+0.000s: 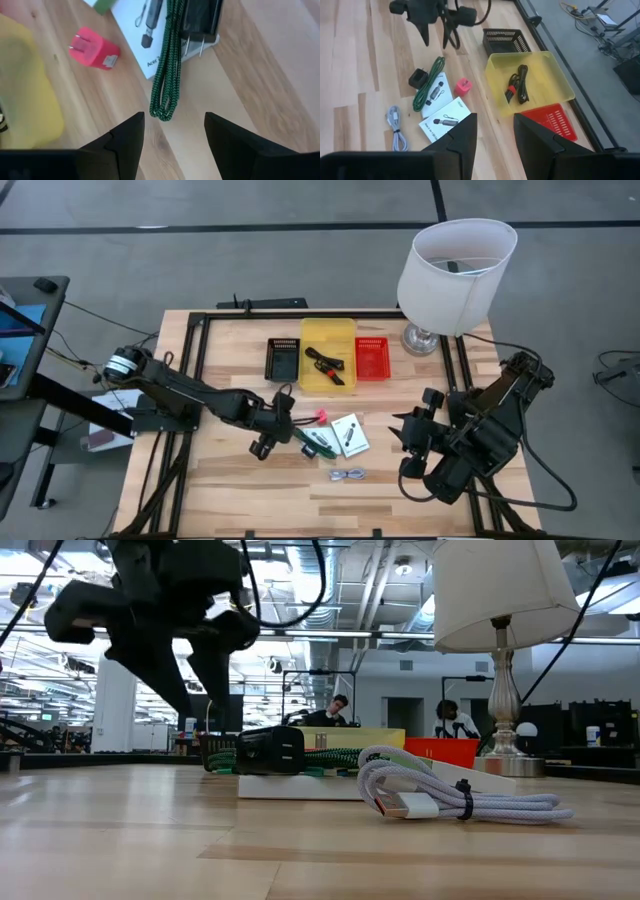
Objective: Pick and place items into bin
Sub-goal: Put the green charger cable into the yellow bin
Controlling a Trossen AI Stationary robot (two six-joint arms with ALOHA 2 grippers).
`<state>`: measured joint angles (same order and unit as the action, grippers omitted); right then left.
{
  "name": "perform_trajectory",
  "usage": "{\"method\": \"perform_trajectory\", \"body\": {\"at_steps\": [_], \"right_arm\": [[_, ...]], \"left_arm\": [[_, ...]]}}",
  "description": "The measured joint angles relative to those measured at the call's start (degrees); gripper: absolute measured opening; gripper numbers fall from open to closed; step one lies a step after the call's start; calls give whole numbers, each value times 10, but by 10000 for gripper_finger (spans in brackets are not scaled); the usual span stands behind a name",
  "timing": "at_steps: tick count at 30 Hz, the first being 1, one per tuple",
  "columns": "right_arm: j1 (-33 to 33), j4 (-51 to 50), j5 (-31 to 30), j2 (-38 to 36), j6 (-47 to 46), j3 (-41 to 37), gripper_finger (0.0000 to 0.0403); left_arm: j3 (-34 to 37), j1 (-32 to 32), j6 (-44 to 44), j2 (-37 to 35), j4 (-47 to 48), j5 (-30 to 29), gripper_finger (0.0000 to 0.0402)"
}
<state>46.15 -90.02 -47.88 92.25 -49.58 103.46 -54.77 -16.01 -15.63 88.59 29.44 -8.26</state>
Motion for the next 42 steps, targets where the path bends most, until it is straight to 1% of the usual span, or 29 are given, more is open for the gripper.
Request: {"method": "perform_trajectory", "body": {"at_steps": [4,7,22,31,37,42], "right_arm": [[0,0,0,0,0,0,123],[0,0,0,0,0,0,123],[0,0,5,0,0,0,123],[0,0,5,0,0,0,123],[0,0,6,0,2,0,123],[0,0,12,0,1,0,123]], "left_arm": [[-22,0,-16,33,14,3,202],[-35,0,-32,44,17,6,202],[-37,18,-47,44,4,15,202],[-43,20,-66,72,2,28,202],[-50,22,-78,75,1,30,202],[-54,29,-78,100,4,48,201]]}}
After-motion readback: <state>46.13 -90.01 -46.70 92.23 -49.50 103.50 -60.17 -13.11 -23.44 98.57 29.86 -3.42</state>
